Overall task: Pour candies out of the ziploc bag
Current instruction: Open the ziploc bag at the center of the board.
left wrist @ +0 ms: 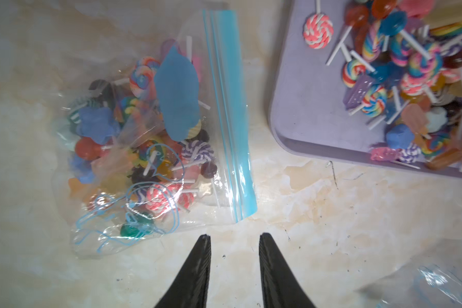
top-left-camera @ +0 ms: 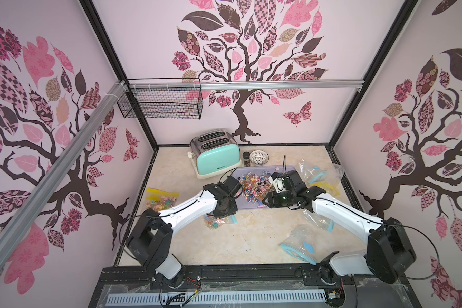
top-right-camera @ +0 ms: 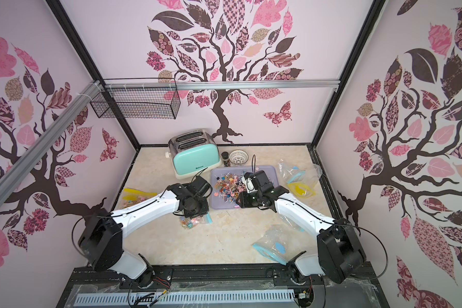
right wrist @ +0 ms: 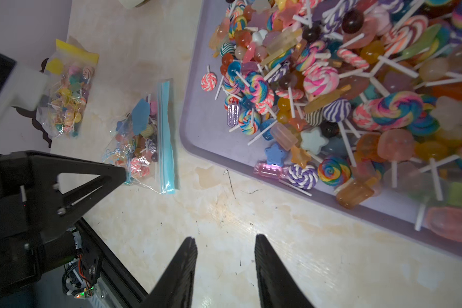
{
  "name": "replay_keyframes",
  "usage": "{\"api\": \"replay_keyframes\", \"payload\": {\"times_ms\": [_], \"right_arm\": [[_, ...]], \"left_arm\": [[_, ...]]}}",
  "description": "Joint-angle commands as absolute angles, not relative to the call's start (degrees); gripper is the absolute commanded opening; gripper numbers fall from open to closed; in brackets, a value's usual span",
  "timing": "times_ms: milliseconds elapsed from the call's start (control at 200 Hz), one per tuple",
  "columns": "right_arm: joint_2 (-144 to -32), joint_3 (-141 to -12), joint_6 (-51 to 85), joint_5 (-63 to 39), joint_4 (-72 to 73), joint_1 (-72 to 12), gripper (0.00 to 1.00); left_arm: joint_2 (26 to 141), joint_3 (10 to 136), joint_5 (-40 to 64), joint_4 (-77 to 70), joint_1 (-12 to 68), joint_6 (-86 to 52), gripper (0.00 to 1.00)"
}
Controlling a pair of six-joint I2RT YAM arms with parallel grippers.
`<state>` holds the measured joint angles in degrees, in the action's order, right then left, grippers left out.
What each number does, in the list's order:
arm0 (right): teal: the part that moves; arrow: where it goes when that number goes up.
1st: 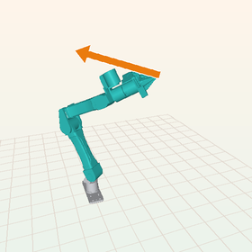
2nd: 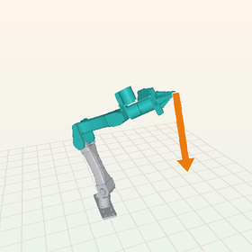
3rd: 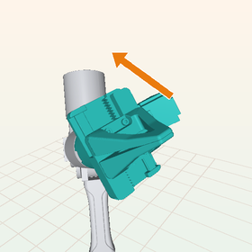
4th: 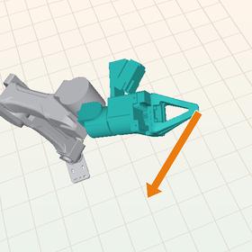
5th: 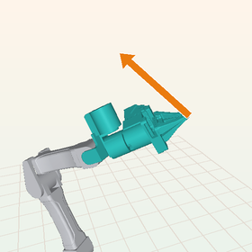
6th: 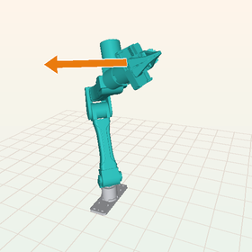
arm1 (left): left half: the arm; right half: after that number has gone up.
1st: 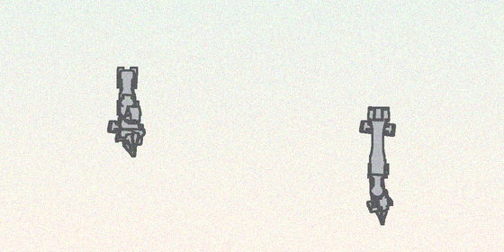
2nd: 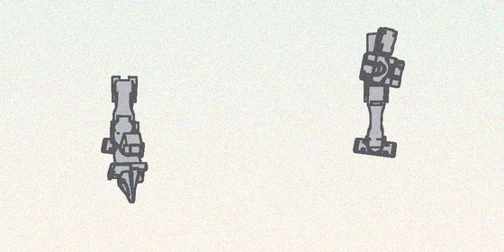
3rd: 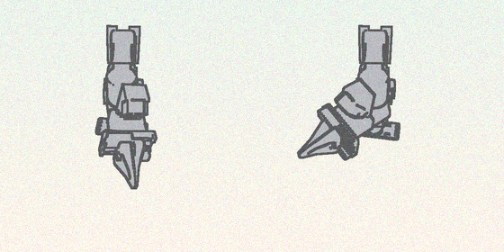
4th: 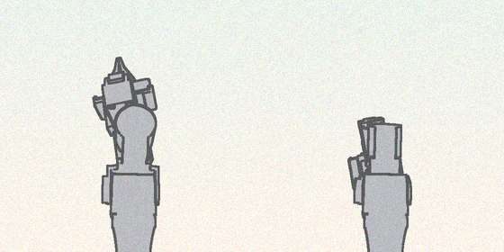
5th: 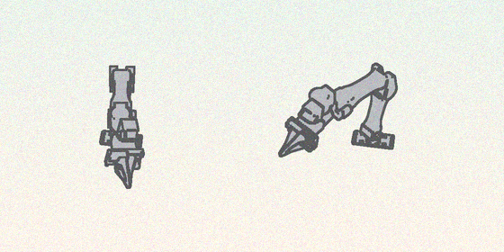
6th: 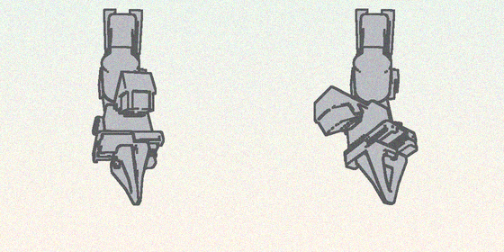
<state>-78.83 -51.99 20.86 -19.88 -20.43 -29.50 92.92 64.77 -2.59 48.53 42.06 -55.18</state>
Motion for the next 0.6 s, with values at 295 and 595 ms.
{"api": "replay_keyframes", "payload": {"times_ms": [295,595], "right_arm": [[-79.3,-49.6,17.8,-23.1,-17.6,-29.2,0.42],[-80.2,-49.4,17.3,-24.2,-16.6,-29.0,0.43]], "left_arm": [[106.0,71.4,-9.1,49.0,43.2,-61.5,0.3],[109.3,73.4,-9.6,50.1,43.2,-61.1,0.27]]}}
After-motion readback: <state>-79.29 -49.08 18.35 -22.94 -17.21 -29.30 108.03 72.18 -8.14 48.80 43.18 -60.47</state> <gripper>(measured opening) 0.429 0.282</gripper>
